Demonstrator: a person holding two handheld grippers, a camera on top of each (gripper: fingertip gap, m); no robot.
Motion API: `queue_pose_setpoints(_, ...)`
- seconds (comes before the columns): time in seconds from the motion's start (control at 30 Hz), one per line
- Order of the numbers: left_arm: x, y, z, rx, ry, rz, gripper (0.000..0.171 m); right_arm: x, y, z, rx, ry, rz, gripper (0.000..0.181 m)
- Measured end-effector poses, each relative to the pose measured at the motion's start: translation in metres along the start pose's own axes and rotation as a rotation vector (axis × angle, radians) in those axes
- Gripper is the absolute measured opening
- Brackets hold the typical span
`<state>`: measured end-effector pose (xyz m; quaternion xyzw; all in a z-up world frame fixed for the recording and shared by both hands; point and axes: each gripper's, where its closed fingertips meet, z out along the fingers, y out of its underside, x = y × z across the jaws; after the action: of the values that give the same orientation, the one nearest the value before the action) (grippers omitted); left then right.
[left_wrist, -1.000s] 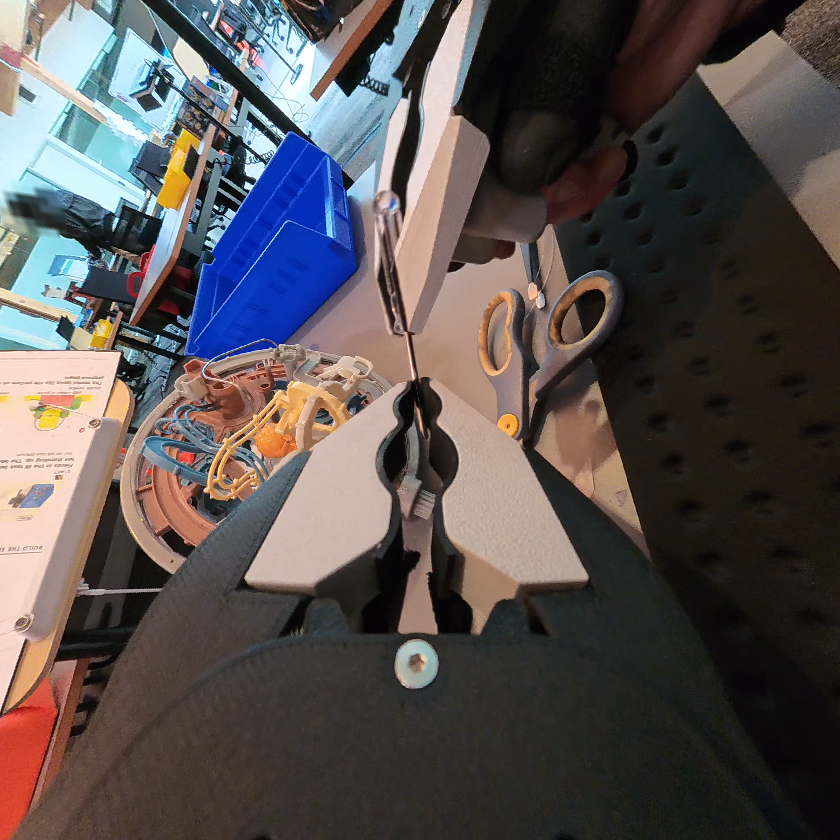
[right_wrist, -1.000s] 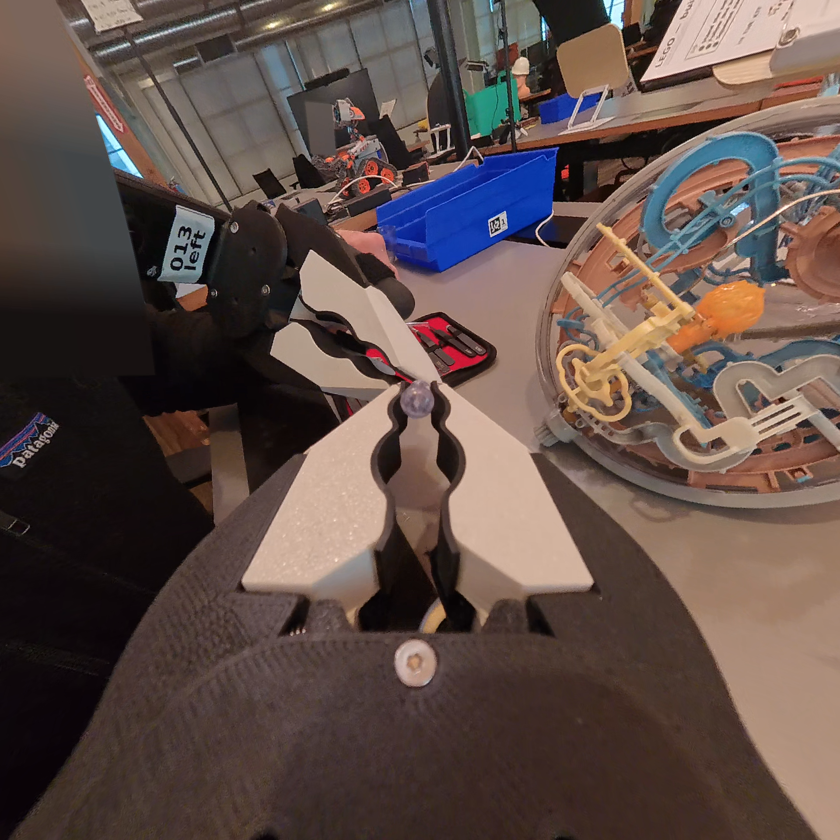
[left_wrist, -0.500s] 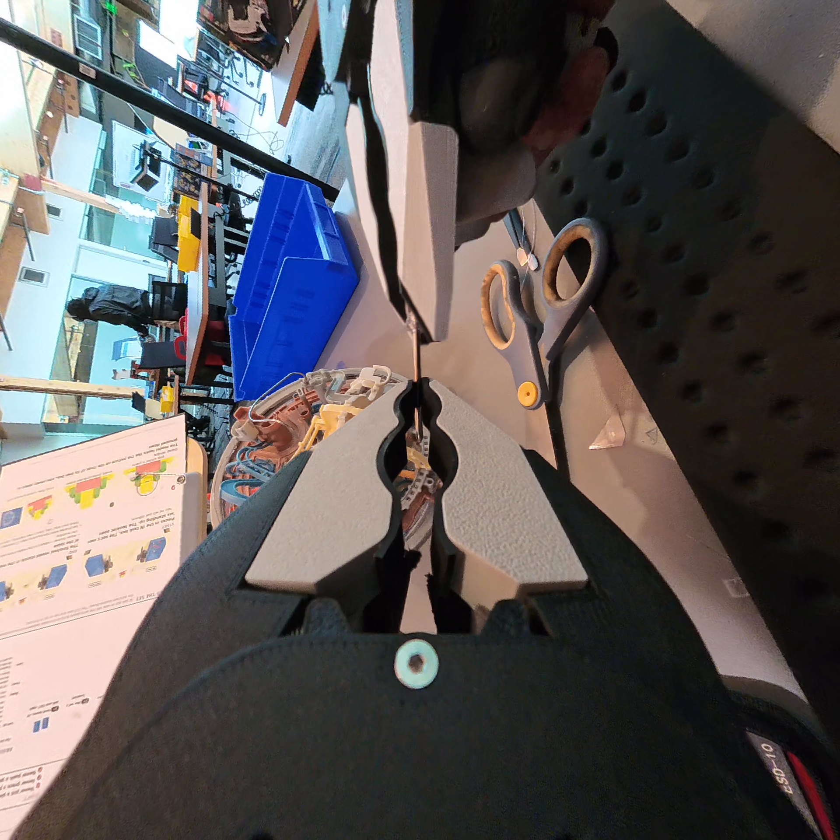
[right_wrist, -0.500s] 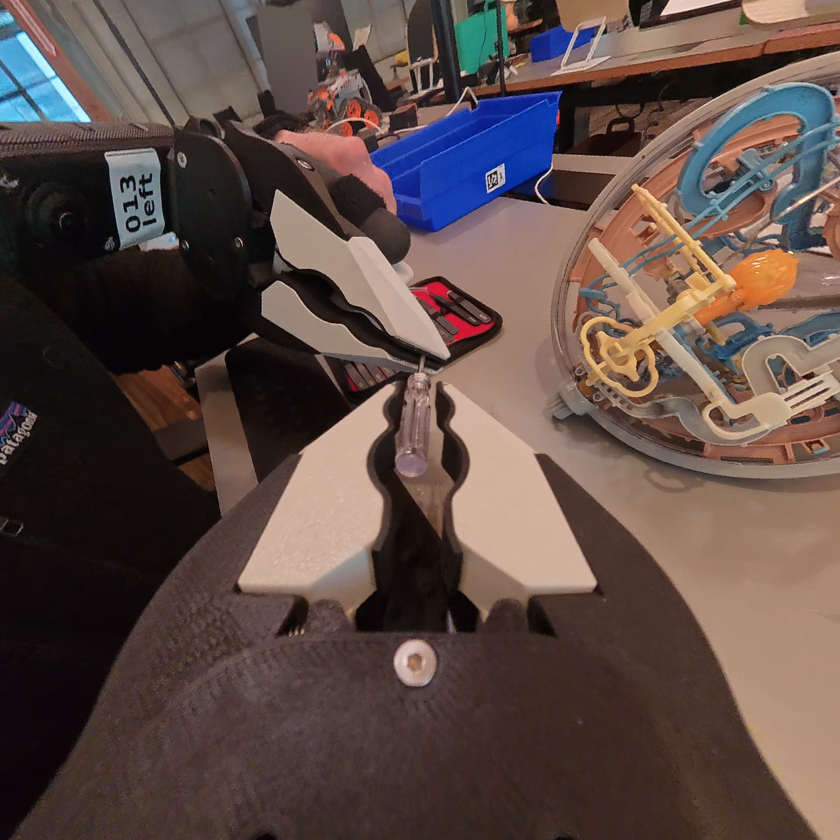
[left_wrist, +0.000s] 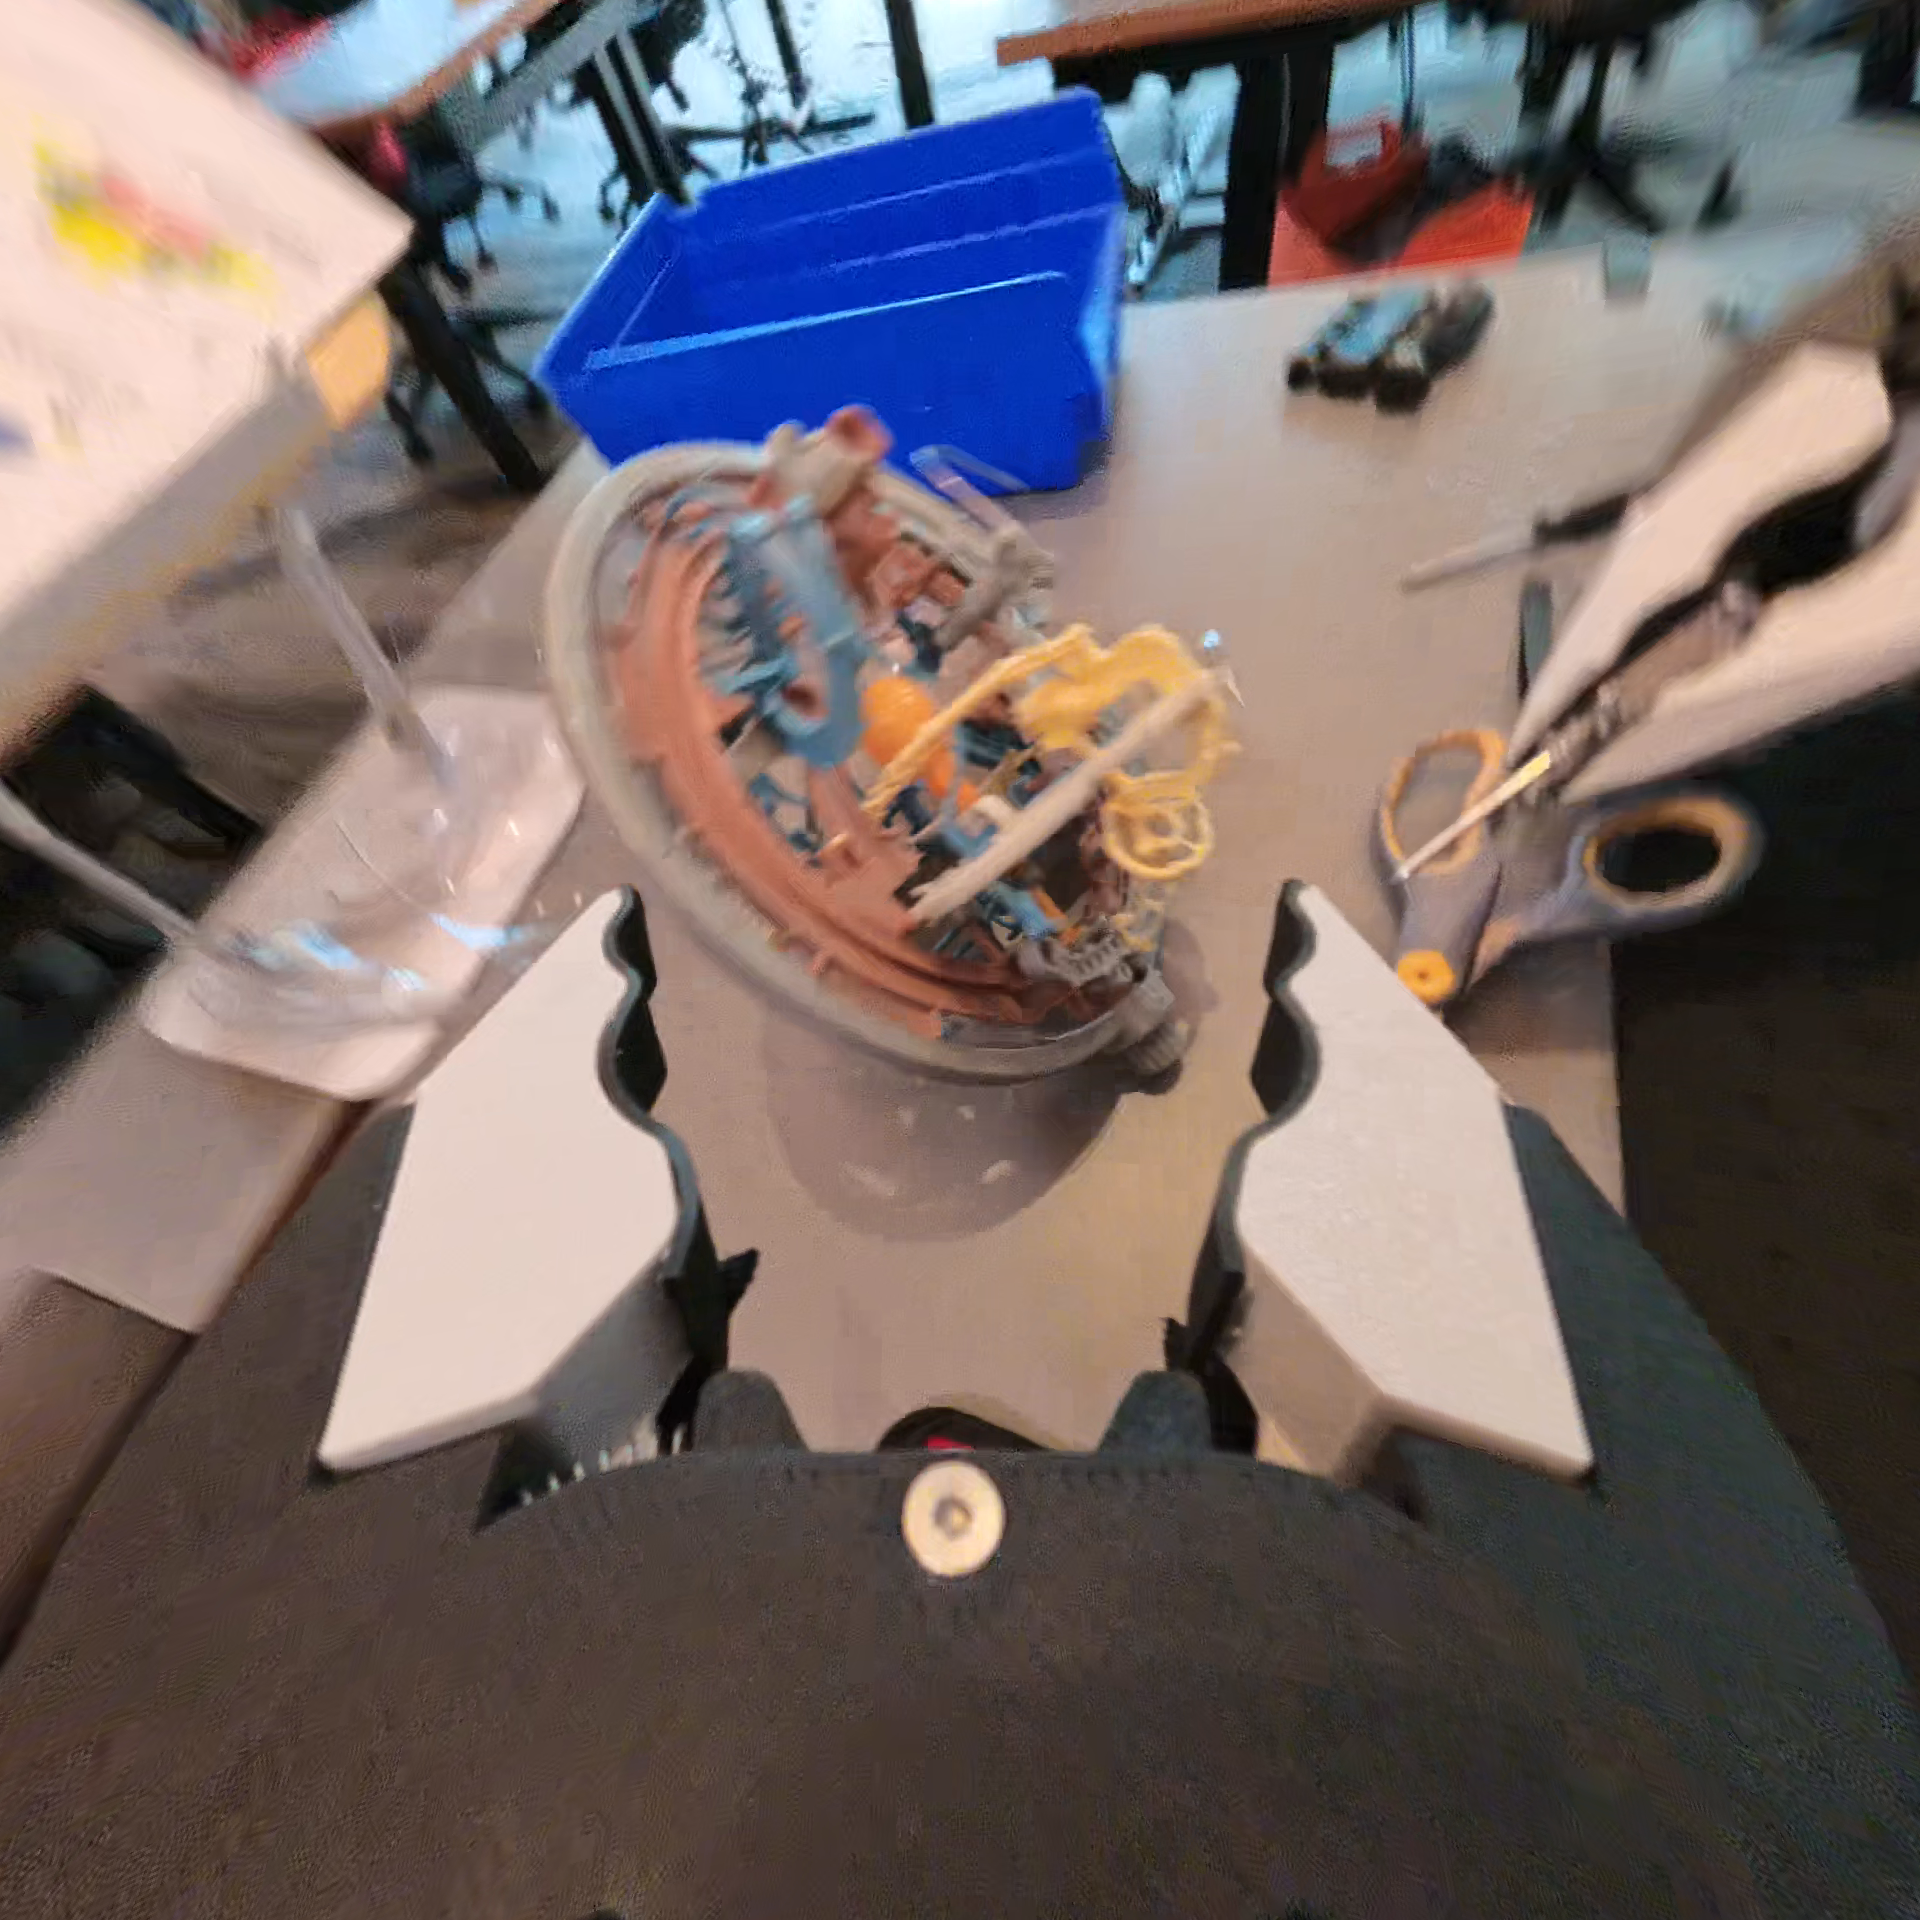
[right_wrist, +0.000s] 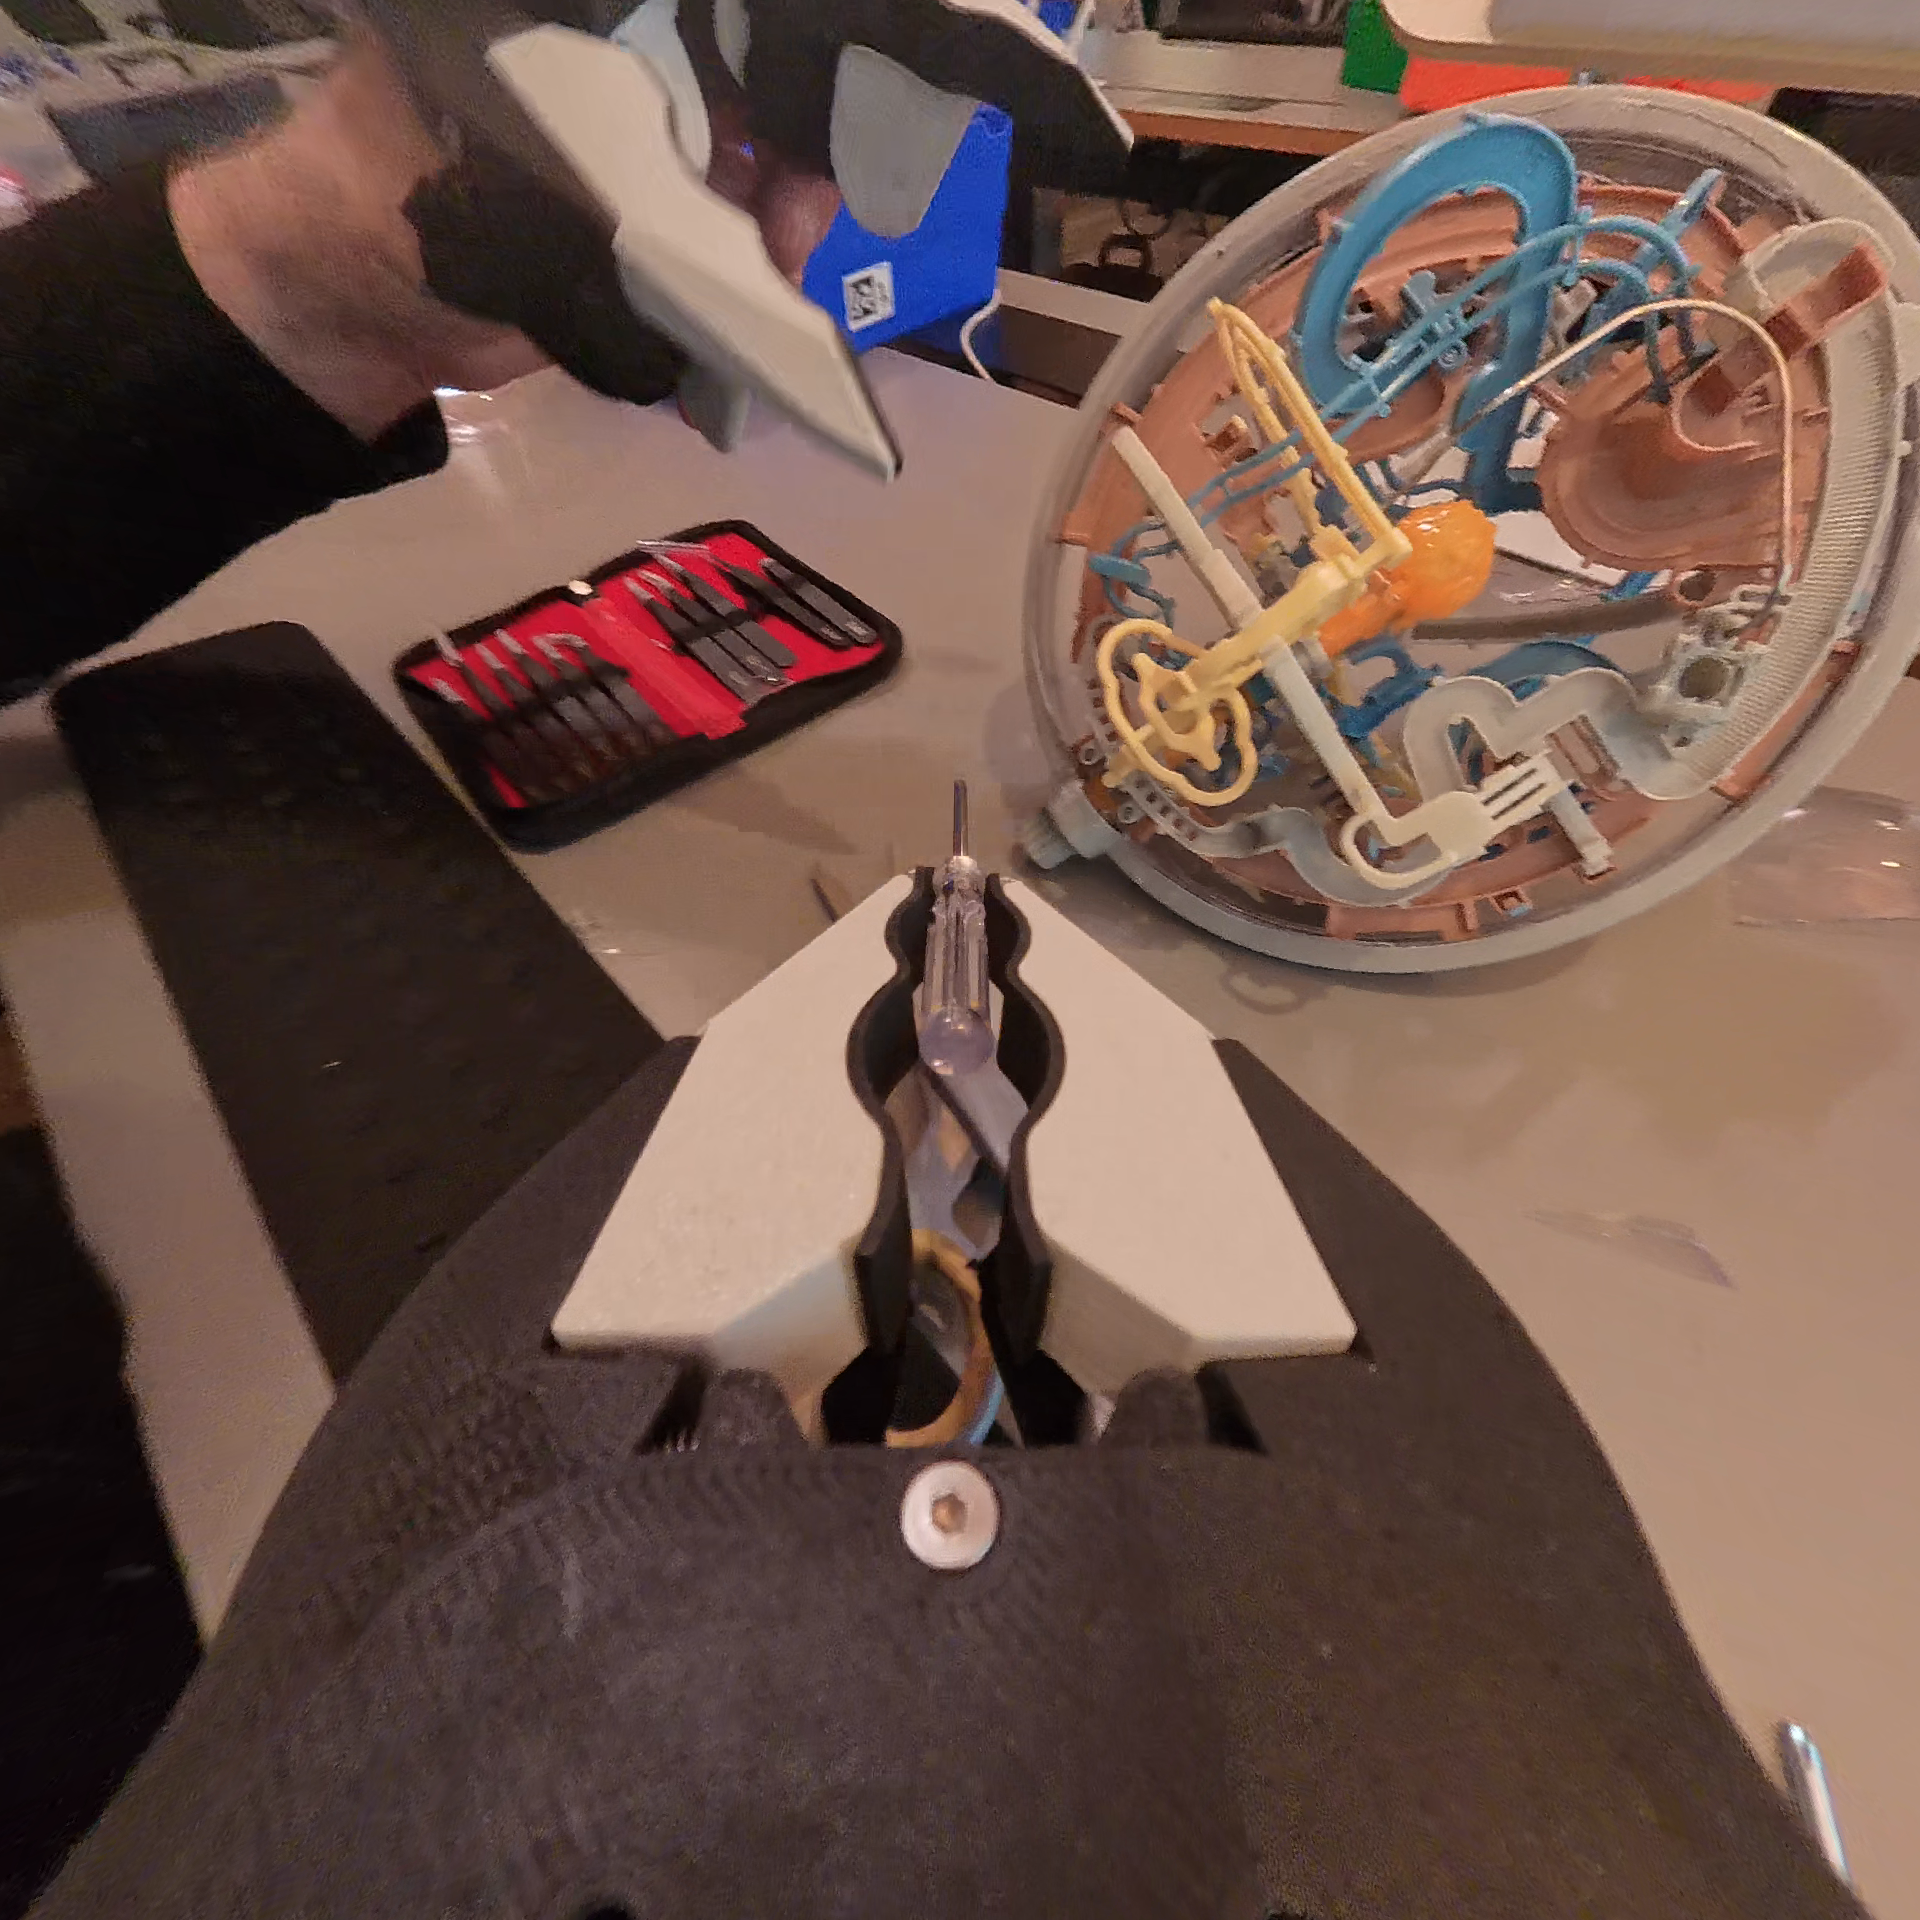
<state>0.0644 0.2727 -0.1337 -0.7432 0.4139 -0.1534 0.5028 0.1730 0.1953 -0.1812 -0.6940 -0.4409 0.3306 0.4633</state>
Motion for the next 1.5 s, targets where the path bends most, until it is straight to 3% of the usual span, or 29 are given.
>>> queue_pose_setpoints(0.1,-0.028,0.013,0.009,0.081,0.112,-0.385,0.107,0.013,0.007,0.012,-0.034,0.079,-0.031,0.008)
queue_pose_setpoints(0.17,-0.033,0.019,0.018,0.101,0.186,-0.530,0.104,0.021,0.012,0.019,-0.064,0.124,-0.048,0.007)
queue_pose_setpoints(0.27,-0.031,0.034,0.035,0.015,0.212,-0.549,0.089,0.027,0.017,0.028,-0.101,0.149,-0.055,0.007)
queue_pose_setpoints(0.3,-0.028,0.033,0.039,0.015,0.223,-0.555,0.085,0.028,0.018,0.031,-0.109,0.149,-0.047,0.008)
queue_pose_setpoints(0.33,-0.023,0.032,0.041,0.003,0.256,-0.571,0.070,0.030,0.018,0.032,-0.113,0.157,-0.047,0.007)
queue_pose_setpoints(0.37,-0.020,0.032,0.043,-0.006,0.262,-0.574,0.069,0.033,0.017,0.034,-0.115,0.166,-0.047,0.007)
queue_pose_setpoints(0.4,-0.019,0.031,0.044,-0.007,0.252,-0.553,0.067,0.035,0.017,0.035,-0.116,0.170,-0.038,0.007)
queue_pose_setpoints(0.43,-0.020,0.034,0.046,-0.030,0.228,-0.522,0.050,0.038,0.017,0.036,-0.123,0.174,-0.027,0.008)
queue_pose_setpoints(0.47,-0.017,0.036,0.047,-0.039,0.229,-0.501,0.049,0.042,0.018,0.036,-0.128,0.184,-0.027,0.008)
queue_pose_setpoints(0.53,-0.014,0.033,0.048,-0.012,0.242,-0.516,0.048,0.049,0.018,0.034,-0.124,0.190,-0.013,0.007)
queue_pose_setpoints(0.57,-0.010,0.031,0.048,0.005,0.272,-0.516,0.032,0.049,0.017,0.034,-0.120,0.178,0.005,0.007)
queue_pose_setpoints(0.6,-0.009,0.028,0.049,0.024,0.272,-0.543,0.027,0.049,0.018,0.033,-0.121,0.170,0.014,0.007)
queue_pose_setpoints(0.9,-0.004,0.024,0.055,0.069,0.257,-0.527,0.025,0.060,0.030,0.018,-0.149,0.186,0.089,0.007)
queue_pose_setpoints(1.5,0.002,0.021,0.054,0.147,0.223,-0.535,0.025,0.064,0.036,0.026,-0.190,0.175,0.153,0.007)
